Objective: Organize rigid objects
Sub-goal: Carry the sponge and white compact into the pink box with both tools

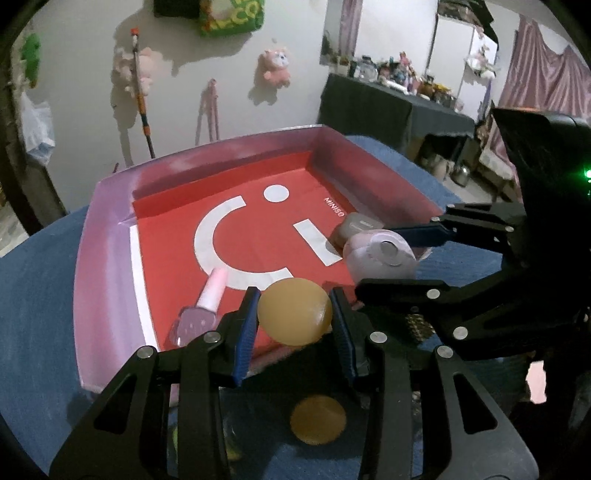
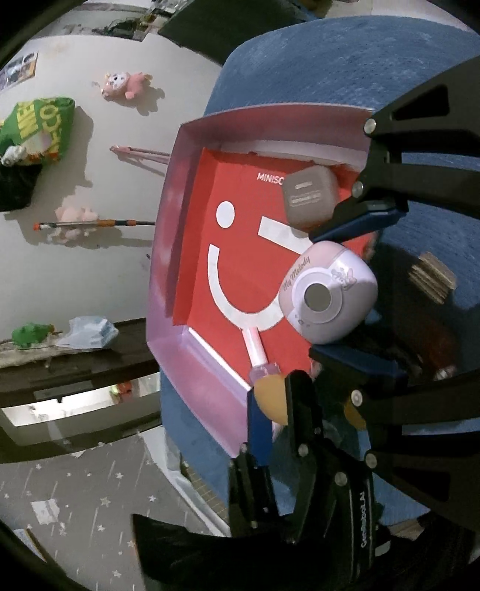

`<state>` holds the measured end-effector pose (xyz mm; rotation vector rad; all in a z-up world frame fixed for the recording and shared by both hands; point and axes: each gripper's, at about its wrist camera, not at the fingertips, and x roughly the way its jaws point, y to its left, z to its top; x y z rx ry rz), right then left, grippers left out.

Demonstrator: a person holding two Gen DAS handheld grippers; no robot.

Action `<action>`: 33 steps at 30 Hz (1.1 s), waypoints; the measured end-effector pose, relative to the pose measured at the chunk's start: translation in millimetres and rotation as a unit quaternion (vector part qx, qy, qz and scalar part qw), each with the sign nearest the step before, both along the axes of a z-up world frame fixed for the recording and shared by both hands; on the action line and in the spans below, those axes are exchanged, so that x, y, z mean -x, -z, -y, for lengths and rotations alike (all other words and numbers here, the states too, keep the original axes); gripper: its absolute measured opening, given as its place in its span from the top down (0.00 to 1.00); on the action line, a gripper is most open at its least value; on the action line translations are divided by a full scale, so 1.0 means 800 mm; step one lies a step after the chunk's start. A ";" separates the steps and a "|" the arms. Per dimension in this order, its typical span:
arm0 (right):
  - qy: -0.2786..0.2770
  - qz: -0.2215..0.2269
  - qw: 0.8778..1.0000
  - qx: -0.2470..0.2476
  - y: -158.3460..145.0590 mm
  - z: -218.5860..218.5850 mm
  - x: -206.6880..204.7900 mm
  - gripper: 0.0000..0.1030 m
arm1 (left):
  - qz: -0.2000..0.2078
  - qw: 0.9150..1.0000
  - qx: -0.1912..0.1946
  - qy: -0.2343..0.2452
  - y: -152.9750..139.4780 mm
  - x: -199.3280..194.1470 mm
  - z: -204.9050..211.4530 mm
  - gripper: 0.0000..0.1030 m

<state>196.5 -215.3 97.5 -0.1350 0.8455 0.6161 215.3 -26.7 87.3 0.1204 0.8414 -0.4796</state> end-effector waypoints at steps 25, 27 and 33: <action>-0.098 -0.067 0.991 0.066 0.051 -0.033 -0.075 0.43 | -0.083 0.993 -0.058 0.064 0.053 -0.074 0.012 0.65; -0.101 -0.069 0.990 0.066 0.051 -0.033 -0.077 0.43 | -0.085 0.992 -0.064 0.067 0.053 -0.075 0.014 0.65; -0.112 -0.070 0.988 0.078 0.052 -0.039 -0.078 0.43 | -0.086 0.991 -0.075 0.073 0.054 -0.076 0.016 0.65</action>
